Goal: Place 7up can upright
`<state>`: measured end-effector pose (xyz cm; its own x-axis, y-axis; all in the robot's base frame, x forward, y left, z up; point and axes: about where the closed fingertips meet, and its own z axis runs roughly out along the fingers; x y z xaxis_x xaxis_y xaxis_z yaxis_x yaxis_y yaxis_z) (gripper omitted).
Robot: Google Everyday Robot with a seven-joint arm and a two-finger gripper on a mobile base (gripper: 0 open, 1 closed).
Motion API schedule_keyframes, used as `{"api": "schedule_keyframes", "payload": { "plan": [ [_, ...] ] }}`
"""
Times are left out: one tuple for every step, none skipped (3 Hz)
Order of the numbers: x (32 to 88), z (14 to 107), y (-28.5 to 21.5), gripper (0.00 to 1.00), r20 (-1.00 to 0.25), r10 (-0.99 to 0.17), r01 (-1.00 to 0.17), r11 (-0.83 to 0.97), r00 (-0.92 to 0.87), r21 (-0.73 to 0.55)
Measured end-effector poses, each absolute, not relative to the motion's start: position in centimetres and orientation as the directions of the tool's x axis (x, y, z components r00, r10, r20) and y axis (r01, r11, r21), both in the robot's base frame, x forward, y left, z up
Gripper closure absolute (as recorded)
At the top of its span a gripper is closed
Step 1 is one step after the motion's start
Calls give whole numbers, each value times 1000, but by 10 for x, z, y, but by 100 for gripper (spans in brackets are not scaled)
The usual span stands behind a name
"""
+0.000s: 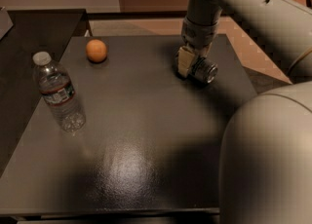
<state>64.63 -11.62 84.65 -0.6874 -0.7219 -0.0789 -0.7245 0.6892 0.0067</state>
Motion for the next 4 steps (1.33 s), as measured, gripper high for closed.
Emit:
{"api": "schedule_keyframes", "payload": {
  "plan": [
    [642,875,-111,88,-211,-768,-790,612,-605,38],
    [633,909,-99,100,-374,-797,-868,493,-474,48],
    [624,932,-91,100,-482,-792,-913,404,-375,46],
    [610,952,-81,100,-634,-733,-954,298,-247,27]
  ]
}}
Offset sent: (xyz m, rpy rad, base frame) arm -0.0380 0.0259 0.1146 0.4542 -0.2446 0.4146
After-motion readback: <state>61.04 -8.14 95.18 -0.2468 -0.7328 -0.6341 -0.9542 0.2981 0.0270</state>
